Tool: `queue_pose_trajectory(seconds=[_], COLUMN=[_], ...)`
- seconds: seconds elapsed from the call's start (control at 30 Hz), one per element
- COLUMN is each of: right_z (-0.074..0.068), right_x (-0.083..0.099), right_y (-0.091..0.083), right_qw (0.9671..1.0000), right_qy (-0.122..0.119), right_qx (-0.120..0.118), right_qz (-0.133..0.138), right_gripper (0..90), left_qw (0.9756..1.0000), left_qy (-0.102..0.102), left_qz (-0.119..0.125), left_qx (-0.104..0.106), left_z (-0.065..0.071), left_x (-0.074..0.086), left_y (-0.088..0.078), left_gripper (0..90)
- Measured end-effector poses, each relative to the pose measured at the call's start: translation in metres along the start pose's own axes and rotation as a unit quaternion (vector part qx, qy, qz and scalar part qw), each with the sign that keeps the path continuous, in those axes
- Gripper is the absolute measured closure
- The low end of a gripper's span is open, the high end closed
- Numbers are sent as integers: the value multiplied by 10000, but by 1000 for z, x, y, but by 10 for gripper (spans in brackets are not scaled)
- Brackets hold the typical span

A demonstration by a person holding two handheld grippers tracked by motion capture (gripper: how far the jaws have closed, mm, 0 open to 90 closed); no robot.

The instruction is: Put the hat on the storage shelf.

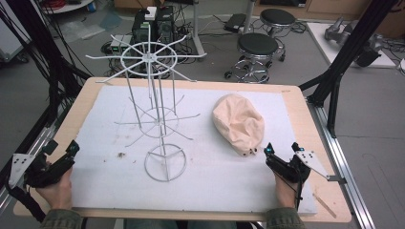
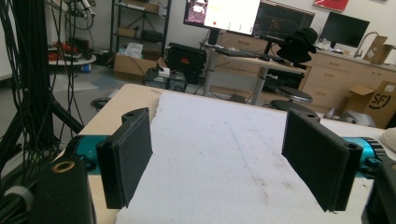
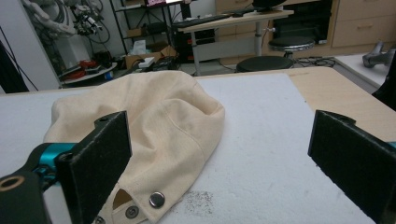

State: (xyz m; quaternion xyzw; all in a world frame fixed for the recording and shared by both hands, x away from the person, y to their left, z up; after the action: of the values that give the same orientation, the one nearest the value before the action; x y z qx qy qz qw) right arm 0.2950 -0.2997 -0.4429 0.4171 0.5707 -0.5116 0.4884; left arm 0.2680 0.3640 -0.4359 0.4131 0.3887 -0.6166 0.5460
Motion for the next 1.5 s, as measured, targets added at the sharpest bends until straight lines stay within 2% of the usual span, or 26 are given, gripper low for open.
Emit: queue_pose_trajectory(seconds=[0.37, 0.93, 1.1, 1.27, 1.4, 1.5], right_z=[0, -2, -2, -3, -2, -1], right_x=[0, -1, -1, -4, -7, -15], right_y=[-1, -4, -1, 2, 5, 9], right_qw=[10000, 10000, 10000, 10000, 10000, 9999], right_qy=[26, 56, -15, -82, -30, -53], right_qx=[58, 51, 48, 45, 31, 23], right_qz=[7, 58, 14, 30, 30, 87], right_gripper=[51, 51, 51, 51, 51, 51], left_qw=[10000, 10000, 10000, 9999, 9999, 9999], left_qy=[-58, 63, 69, 120, 127, 135], left_qz=[49, 23, 34, 89, 103, 83], left_qx=[9, -3, -16, -50, -51, -45], left_z=[1, 5, 5, 6, 8, 9], left_x=[-1, 0, 0, -2, -2, -1], left_y=[0, 3, 4, 8, 11, 12], left_gripper=[243, 243, 243, 243, 243, 243])
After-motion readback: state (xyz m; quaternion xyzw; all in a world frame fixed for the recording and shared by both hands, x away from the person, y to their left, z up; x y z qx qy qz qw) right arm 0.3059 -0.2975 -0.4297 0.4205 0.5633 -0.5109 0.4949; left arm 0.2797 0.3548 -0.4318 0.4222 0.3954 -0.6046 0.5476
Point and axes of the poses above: each handheld gripper's, and its own axes: y roughly forward along the jaws, x roughly out of its underside, z roughly to its right, the point moved 3 cm from there along y, roughly forward along the jaws, and after that the axes turned 9 degrees about -y, right-handed, at the moved point
